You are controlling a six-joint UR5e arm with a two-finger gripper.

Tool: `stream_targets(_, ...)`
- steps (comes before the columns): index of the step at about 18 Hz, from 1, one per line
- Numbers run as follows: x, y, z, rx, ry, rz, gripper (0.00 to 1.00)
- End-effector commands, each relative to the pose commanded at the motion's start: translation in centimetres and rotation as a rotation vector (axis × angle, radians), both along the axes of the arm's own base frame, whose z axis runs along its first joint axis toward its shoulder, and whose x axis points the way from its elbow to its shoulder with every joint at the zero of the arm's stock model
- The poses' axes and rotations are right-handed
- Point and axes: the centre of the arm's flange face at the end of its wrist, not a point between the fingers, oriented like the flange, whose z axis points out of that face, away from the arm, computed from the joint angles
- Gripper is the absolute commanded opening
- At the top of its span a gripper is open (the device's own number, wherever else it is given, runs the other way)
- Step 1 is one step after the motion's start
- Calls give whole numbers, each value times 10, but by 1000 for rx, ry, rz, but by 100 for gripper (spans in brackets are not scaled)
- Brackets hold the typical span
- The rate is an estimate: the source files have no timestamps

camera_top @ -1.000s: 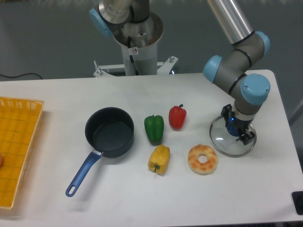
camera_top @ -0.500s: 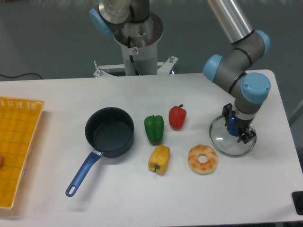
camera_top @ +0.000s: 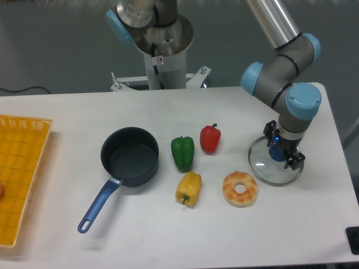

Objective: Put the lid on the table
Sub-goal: 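Open the gripper and lift it up off the lid knob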

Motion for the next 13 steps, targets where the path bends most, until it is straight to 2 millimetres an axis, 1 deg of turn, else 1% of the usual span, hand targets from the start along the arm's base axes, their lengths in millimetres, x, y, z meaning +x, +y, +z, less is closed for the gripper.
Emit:
stream_targets(2,0,1,5,2,7,-2,100)
stream_targets(6,5,4,28,17,36,-2,100)
stream_targets(7,9,11,33,20,42,-5,100)
stream_targets(9,13,14,46,26,57,21,100)
stream_targets(12,21,30,58,36,74,59,100)
stream_targets(13,25,34,58,35,72,78,100)
